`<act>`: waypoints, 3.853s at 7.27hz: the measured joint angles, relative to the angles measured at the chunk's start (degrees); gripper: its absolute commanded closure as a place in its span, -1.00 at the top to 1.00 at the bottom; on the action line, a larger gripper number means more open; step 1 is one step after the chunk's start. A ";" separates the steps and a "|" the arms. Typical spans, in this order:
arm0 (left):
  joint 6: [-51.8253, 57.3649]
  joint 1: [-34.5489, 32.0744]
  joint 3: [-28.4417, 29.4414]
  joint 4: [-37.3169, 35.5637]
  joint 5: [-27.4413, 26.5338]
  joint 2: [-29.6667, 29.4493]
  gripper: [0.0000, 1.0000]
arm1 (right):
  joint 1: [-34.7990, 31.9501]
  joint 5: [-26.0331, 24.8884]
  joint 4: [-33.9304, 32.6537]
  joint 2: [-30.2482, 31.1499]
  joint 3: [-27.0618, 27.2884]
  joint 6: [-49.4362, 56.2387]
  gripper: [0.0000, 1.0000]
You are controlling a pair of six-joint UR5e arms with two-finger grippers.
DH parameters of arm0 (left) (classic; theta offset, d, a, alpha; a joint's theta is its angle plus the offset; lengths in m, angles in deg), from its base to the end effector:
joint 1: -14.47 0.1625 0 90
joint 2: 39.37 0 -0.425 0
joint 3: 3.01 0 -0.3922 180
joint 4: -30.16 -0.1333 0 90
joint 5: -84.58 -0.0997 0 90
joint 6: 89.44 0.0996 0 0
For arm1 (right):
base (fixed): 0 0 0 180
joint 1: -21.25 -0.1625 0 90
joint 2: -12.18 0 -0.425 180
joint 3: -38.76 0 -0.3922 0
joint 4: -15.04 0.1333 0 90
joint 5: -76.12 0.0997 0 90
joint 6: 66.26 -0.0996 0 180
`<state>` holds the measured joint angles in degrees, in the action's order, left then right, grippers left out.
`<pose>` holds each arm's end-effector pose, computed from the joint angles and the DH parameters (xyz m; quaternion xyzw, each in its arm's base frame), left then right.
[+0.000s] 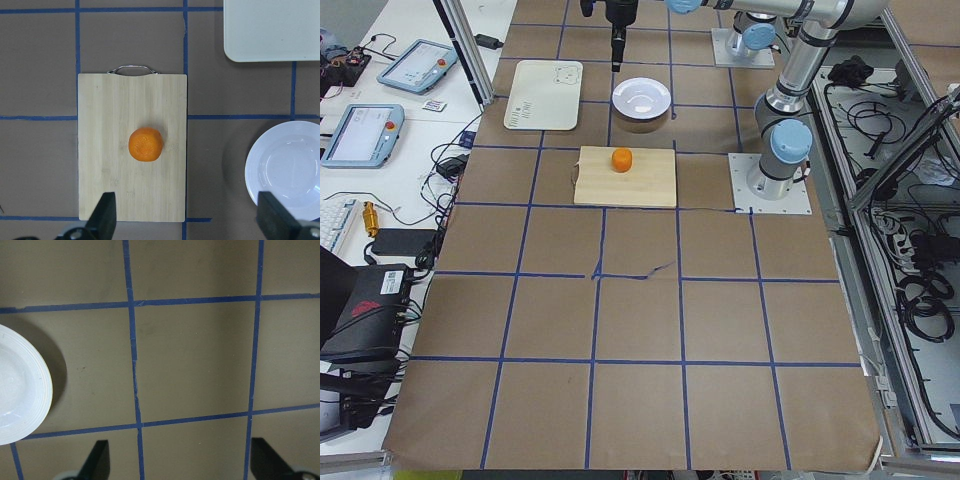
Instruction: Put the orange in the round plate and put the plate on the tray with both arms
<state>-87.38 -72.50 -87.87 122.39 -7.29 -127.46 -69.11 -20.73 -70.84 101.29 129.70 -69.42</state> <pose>-0.1043 -0.4890 0.5446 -0.0091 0.9989 -0.0413 0.0182 0.1245 -0.4867 0.4662 -0.0213 -0.9966 -0.0500 0.0612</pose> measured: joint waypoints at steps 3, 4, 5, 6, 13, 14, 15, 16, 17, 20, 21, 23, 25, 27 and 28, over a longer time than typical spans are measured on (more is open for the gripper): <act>0.00 0.03 -0.13 -0.08 0.08 0.02 1.00 | -0.46 8.95 0.46 1.28 -0.37 0.52 1.00; 0.03 0.04 -0.18 -0.10 0.05 0.02 1.00 | -0.49 10.22 0.51 1.52 -0.33 0.55 1.00; 0.02 0.04 -0.20 -0.11 0.03 0.02 1.00 | -0.51 9.95 0.53 1.59 -0.29 0.58 1.00; 0.01 0.04 -0.21 -0.12 0.02 0.02 1.00 | -0.51 9.66 0.54 1.59 -0.24 0.61 1.00; 0.04 0.04 -0.22 -0.12 0.06 0.11 1.00 | -0.36 5.72 0.72 1.52 0.28 0.44 1.00; 0.05 0.05 -0.25 -0.12 0.06 0.11 1.00 | -0.39 5.47 0.70 1.55 0.28 0.40 1.00; 0.05 0.04 -0.28 -0.12 0.08 0.11 1.00 | -0.42 5.53 0.66 1.58 0.27 0.35 1.00; 0.05 0.04 -0.29 -0.10 0.08 0.11 1.00 | -0.42 5.58 0.64 1.59 0.21 0.30 1.00; 0.05 0.04 -0.30 -0.08 0.07 0.11 1.00 | -0.43 5.61 0.63 1.59 0.16 0.27 1.00; 0.05 0.04 -0.31 -0.04 0.05 0.11 1.00 | -0.43 5.58 0.63 1.59 0.11 0.26 1.00; 0.05 0.05 -0.31 -0.03 0.03 0.11 1.00 | -0.43 5.56 0.63 1.59 0.11 0.26 1.00; 0.05 0.04 -0.31 -0.03 0.00 0.11 1.00 | -0.43 5.48 0.63 1.59 0.02 0.26 1.00; 0.05 0.22 -0.49 0.34 -0.27 -0.13 1.00 | -0.43 5.37 0.63 1.59 0.00 0.26 1.00; 0.69 1.61 -2.72 -0.03 -0.44 -2.60 1.00 | -0.43 5.15 0.63 1.58 0.07 0.26 1.00; 1.17 2.05 -5.03 -1.86 -0.52 -5.13 1.00 | -0.43 5.06 0.63 1.54 0.18 0.24 1.00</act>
<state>-86.21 -70.44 -92.90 120.53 -7.81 -132.59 -69.54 -15.66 -70.21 102.83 129.88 -69.18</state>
